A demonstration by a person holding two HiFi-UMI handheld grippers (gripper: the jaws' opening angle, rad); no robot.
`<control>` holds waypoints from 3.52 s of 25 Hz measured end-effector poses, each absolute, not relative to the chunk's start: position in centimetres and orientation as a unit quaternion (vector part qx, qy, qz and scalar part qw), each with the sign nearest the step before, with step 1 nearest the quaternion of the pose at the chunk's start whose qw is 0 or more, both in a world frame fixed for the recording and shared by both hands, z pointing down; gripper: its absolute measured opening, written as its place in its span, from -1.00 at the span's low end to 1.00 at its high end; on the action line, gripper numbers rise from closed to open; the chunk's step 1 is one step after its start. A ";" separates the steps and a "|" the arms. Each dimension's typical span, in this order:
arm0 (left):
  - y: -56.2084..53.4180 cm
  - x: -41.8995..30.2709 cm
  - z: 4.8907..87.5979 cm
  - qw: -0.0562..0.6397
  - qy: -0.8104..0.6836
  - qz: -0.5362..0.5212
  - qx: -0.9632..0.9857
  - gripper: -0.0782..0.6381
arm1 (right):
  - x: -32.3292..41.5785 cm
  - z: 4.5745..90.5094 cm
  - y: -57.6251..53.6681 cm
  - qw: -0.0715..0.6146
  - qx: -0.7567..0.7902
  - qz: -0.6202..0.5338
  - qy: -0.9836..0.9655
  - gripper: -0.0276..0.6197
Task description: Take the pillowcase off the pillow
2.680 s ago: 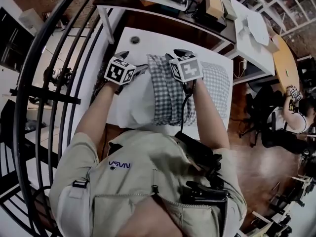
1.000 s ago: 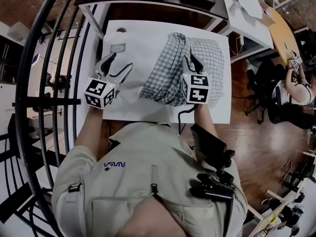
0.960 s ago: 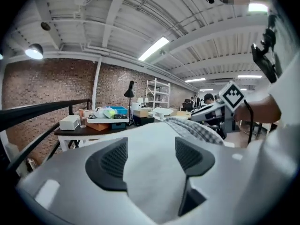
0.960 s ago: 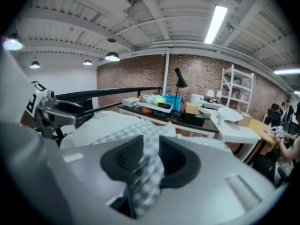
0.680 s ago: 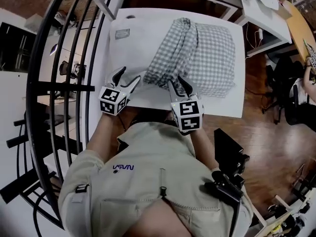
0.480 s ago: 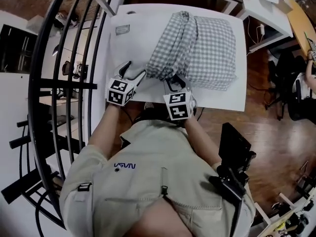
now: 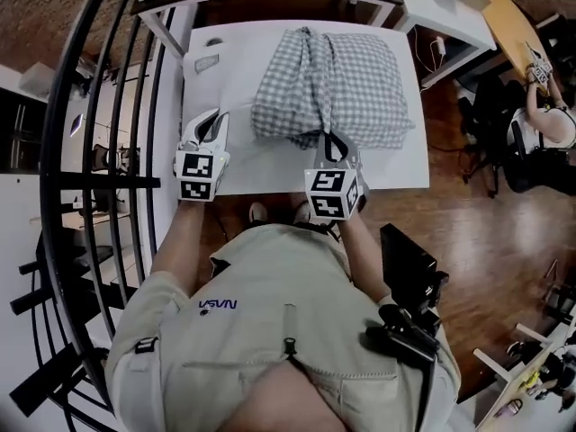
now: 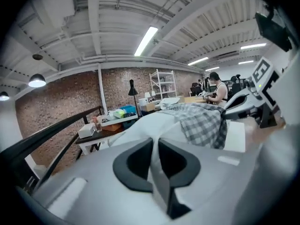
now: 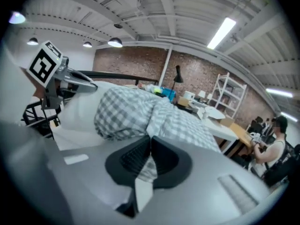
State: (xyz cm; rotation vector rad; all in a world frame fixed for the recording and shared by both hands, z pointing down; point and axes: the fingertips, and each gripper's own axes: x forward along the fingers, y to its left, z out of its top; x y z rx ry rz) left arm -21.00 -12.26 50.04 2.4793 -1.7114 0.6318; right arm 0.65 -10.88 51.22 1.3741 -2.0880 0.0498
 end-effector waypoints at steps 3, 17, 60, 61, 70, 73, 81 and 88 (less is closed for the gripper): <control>-12.8 -21.8 48.1 0.047 -0.560 0.154 0.813 -0.72 | 4.9 49.6 -11.6 0.319 0.570 -0.007 -0.757 -0.88; -8.8 -23.6 52.3 0.150 -0.551 0.133 0.810 -0.70 | 7.7 50.6 -9.3 0.212 0.531 0.143 -0.808 -0.73; -3.1 -17.0 45.3 0.069 -0.539 0.155 0.825 -0.13 | 7.8 47.1 -10.1 0.206 0.390 0.181 -0.879 -0.66; -4.5 -16.7 44.7 0.064 -0.543 0.150 0.824 -0.10 | 7.8 46.5 -11.1 0.194 0.391 0.173 -0.883 -0.66; -17.1 -13.9 43.8 0.008 -0.516 0.203 0.832 0.02 | 3.7 45.0 -18.0 0.207 0.387 0.105 -0.893 -0.62; -21.2 -14.3 48.4 0.063 -0.491 0.250 0.832 0.20 | 1.2 44.2 -20.1 0.226 0.377 0.083 -0.894 -0.62; -20.5 -10.7 56.2 0.205 -0.395 0.281 0.850 -0.19 | -3.9 45.7 -26.5 0.308 0.353 0.054 -0.882 -0.53; -16.2 -7.4 53.5 0.113 -0.412 0.265 0.865 -0.68 | -7.1 55.2 -28.8 0.495 0.257 -0.002 -0.830 -0.39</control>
